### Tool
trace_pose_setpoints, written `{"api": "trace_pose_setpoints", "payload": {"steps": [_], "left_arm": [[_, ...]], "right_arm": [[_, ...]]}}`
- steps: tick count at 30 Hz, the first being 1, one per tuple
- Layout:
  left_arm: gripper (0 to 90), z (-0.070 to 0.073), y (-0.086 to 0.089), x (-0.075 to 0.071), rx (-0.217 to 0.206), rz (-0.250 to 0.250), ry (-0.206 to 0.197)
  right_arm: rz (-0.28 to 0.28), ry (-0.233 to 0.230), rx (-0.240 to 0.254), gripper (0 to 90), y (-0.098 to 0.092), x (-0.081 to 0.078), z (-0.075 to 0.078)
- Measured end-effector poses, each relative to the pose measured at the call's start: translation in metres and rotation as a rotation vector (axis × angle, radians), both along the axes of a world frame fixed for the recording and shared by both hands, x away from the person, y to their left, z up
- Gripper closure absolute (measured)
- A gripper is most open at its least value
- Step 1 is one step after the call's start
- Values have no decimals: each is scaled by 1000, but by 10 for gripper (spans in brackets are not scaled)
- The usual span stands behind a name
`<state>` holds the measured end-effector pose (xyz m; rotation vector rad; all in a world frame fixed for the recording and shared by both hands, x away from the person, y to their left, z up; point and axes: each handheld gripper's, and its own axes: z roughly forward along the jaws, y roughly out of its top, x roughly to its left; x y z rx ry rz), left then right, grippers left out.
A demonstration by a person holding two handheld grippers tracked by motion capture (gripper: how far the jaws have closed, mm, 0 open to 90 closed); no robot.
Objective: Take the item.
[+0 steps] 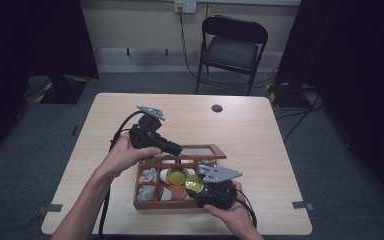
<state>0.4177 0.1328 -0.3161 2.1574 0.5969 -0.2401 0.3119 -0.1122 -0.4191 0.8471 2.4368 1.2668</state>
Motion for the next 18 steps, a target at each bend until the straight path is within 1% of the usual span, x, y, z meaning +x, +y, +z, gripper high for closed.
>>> {"api": "trace_pose_setpoints", "payload": {"steps": [3,5,10,13,18], "left_arm": [[814,0,0,0,3,0,-1],[814,0,0,-1,2,1,-3],[814,0,0,-1,4,1,-3],[814,0,0,-1,4,-4,-3],[814,0,0,-1,2,4,-3]], "right_arm": [[-13,-1,5,379,-7,2,1],[-25,-2,20,379,-11,4,2],[-45,-19,30,379,-22,5,8],[-71,-20,37,379,-31,6,7],[-101,-15,38,379,-45,10,4]]}}
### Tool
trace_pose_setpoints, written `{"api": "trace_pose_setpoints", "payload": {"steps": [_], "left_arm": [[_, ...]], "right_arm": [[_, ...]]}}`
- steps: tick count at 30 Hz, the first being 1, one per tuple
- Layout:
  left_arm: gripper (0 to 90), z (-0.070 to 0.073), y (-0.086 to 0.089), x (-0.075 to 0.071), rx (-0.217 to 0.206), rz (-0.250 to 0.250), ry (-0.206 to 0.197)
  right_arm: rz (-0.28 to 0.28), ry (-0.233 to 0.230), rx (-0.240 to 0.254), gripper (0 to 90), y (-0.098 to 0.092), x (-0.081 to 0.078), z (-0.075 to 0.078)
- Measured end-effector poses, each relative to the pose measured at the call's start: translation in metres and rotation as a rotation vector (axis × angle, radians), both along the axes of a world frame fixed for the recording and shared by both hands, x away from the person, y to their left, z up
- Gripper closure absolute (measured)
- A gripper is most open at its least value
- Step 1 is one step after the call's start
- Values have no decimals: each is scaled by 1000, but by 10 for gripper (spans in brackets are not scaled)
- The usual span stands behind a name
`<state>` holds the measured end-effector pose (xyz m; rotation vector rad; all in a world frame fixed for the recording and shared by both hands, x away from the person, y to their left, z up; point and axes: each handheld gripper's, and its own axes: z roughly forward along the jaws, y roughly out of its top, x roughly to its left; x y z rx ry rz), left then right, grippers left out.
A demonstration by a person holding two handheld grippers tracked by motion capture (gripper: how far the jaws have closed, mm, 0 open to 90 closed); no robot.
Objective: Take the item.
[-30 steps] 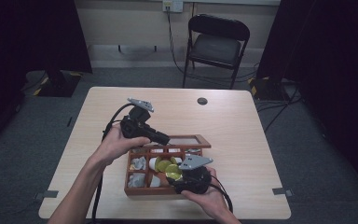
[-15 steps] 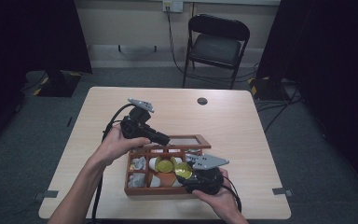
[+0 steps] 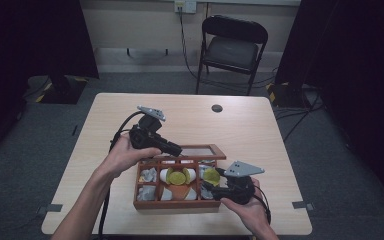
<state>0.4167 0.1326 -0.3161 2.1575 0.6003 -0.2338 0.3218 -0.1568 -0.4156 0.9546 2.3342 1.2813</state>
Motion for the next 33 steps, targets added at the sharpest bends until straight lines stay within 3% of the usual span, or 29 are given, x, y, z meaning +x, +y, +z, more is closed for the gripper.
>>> {"api": "trace_pose_setpoints", "payload": {"steps": [29,33], "left_arm": [[814,0,1,1,-5,-5,8],[814,-1,0,1,-4,-5,6]], "right_arm": [[-172,19,-5,379,-60,35,-8],[-206,35,-5,379,-69,45,-12]]}}
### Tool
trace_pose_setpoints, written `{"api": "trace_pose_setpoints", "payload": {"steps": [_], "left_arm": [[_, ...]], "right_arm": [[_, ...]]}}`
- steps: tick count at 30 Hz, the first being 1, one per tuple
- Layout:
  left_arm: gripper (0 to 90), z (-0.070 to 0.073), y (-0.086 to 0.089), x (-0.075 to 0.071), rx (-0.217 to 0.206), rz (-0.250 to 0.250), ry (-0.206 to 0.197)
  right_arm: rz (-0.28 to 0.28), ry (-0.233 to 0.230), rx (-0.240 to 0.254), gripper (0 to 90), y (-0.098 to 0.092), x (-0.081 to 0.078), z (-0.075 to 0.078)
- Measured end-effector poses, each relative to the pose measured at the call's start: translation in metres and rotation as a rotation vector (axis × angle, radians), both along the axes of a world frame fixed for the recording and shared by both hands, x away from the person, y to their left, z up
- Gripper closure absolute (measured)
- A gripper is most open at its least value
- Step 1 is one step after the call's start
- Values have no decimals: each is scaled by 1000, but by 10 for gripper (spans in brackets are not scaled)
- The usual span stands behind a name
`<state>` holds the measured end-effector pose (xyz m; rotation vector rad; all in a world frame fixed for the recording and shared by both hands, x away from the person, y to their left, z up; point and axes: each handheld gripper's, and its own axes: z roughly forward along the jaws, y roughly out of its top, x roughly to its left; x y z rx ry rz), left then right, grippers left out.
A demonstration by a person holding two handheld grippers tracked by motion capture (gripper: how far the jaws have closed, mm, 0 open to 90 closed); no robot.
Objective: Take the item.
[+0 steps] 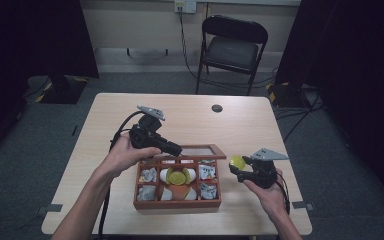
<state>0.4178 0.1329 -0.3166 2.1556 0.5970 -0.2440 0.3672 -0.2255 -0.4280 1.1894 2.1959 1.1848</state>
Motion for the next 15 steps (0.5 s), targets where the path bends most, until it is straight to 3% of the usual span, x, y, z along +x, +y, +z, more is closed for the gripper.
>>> {"api": "trace_pose_setpoints", "payload": {"steps": [10,15], "left_arm": [[814,0,0,0,-1,-3,3],[815,-1,-1,0,3,-11,4]], "right_arm": [[-83,41,-8,379,-19,29,-16],[-86,66,-53,379,-21,33,-28]]}}
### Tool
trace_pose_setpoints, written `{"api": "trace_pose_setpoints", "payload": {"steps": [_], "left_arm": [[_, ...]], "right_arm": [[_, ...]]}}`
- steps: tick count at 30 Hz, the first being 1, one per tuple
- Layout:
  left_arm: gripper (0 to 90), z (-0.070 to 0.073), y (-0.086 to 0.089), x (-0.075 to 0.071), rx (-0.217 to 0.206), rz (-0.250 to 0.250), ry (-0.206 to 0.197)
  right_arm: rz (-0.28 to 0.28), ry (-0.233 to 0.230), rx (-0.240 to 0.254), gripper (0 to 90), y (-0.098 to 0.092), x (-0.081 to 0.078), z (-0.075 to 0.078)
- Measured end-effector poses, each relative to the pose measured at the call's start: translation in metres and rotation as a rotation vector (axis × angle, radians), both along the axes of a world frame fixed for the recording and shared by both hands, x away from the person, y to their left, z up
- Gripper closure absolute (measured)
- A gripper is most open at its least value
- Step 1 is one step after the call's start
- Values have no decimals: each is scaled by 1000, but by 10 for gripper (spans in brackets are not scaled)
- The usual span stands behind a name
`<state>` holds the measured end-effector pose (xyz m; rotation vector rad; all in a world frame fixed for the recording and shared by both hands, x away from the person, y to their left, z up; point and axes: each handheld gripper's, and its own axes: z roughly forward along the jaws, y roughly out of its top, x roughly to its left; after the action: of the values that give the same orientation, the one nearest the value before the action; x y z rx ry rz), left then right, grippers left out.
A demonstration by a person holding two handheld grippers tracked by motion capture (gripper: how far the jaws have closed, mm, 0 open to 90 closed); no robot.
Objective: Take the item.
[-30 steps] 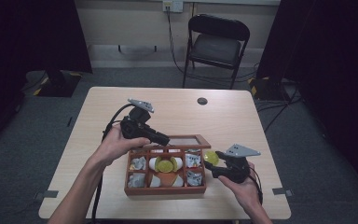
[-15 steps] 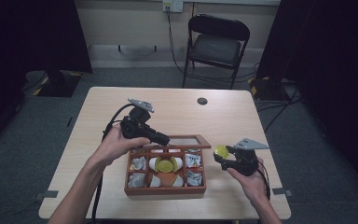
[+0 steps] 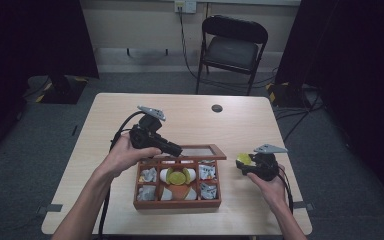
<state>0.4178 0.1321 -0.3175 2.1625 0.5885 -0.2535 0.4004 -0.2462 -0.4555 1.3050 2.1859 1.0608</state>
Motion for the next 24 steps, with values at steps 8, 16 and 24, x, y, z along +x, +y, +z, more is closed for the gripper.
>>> {"api": "trace_pose_setpoints", "payload": {"steps": [8,16,24], "left_arm": [[815,0,0,0,-2,4,2],[815,0,0,0,-2,6,-1],[815,0,0,0,-2,3,-3]], "right_arm": [[-2,32,-16,379,1,4,-11],[11,36,-33,379,8,7,-16],[21,33,-49,379,12,8,-21]]}}
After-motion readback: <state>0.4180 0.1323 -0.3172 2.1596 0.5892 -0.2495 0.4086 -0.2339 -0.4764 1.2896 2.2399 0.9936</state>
